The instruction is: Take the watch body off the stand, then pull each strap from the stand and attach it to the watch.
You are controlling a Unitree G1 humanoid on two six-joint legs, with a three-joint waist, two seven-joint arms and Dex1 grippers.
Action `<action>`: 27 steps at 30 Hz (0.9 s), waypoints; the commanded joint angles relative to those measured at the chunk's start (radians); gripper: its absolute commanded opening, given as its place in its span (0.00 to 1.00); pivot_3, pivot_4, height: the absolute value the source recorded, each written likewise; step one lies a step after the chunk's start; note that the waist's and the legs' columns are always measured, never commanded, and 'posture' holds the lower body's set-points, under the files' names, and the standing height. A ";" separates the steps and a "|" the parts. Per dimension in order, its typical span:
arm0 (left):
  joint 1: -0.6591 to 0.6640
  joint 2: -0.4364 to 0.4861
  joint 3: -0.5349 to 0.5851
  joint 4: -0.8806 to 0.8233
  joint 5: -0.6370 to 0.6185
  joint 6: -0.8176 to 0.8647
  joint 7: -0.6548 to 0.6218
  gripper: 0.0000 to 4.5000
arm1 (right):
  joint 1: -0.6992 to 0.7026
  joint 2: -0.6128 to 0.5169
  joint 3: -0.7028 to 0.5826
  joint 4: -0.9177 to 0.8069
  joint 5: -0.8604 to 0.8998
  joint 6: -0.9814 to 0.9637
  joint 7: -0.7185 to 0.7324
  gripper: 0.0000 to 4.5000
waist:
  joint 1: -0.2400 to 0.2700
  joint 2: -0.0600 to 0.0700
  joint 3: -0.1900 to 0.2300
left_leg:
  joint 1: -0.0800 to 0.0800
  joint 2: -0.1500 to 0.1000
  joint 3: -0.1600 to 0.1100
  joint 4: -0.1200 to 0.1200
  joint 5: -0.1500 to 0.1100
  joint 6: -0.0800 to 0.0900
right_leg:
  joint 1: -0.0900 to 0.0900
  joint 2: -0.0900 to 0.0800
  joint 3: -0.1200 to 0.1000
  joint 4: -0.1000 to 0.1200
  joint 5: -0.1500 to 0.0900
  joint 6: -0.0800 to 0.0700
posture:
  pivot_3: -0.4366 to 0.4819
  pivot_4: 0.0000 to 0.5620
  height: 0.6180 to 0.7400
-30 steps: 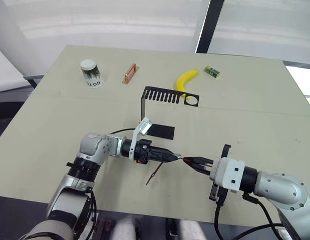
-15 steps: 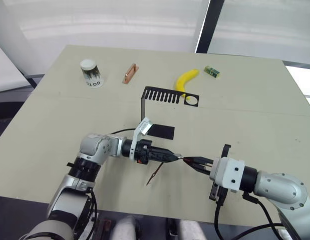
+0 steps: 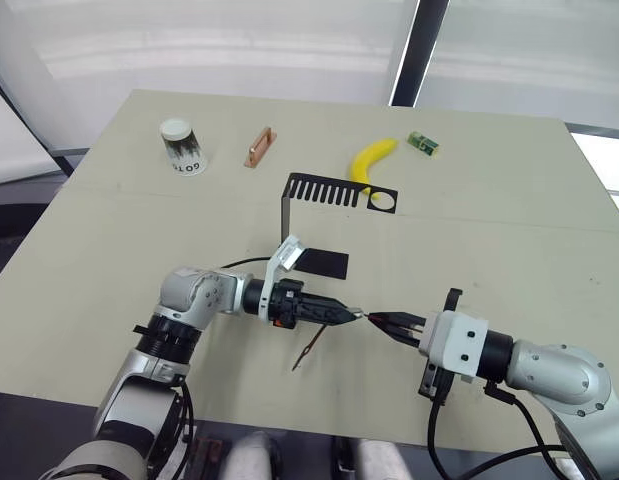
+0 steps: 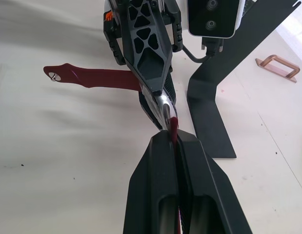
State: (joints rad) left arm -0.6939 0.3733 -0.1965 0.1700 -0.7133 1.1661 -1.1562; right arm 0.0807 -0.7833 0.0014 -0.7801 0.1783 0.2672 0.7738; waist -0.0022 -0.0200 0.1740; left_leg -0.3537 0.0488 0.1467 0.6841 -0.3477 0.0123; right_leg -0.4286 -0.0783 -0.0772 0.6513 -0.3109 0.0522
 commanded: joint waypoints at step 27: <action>0.010 -0.007 0.009 -0.041 -0.020 0.002 0.003 0.36 | 0.005 0.005 -0.010 -0.031 0.017 -0.040 0.002 0.00 | 0.000 0.000 0.000 | 0.000 0.000 0.000 0.000 0.000 0.000 | 0.000 0.000 0.000 0.000 0.000 0.000 | 0.48 0.27 0.88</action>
State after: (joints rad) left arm -0.6888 0.3711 -0.1965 0.1665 -0.7134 1.1679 -1.1509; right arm 0.0854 -0.7803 0.0043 -0.7810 0.1864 0.2413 0.7738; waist -0.0022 -0.0200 0.1740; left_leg -0.3537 0.0488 0.1467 0.6841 -0.3477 0.0123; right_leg -0.4286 -0.0783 -0.0772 0.6513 -0.3109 0.0522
